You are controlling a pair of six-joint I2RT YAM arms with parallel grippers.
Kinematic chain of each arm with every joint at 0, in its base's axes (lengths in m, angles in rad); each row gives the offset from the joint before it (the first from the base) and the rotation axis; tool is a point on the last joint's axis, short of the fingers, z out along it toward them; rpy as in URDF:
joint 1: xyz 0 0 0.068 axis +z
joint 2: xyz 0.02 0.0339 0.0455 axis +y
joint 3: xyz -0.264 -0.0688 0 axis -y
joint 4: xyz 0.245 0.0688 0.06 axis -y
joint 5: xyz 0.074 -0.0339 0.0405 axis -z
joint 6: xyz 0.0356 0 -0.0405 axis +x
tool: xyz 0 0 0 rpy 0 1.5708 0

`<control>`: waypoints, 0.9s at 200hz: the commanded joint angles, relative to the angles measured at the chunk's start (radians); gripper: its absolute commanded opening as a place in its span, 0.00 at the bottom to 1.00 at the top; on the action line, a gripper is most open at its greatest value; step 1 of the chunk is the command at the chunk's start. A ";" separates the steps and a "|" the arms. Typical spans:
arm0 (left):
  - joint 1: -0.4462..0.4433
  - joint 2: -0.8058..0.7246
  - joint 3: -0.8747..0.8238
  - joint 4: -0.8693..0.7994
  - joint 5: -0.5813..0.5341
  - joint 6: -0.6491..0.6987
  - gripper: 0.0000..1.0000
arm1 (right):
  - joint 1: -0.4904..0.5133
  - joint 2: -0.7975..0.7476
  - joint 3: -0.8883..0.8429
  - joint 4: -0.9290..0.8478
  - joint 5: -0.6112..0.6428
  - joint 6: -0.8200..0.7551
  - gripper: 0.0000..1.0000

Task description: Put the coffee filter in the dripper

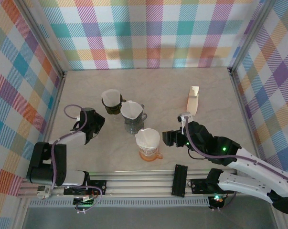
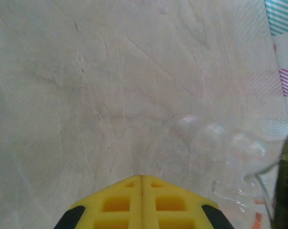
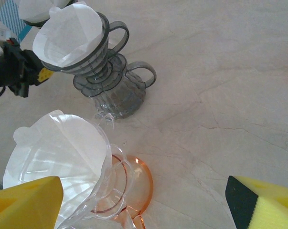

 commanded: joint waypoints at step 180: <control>-0.029 0.353 0.085 0.434 0.105 -0.034 0.00 | -0.006 0.025 0.062 -0.122 0.050 0.039 0.89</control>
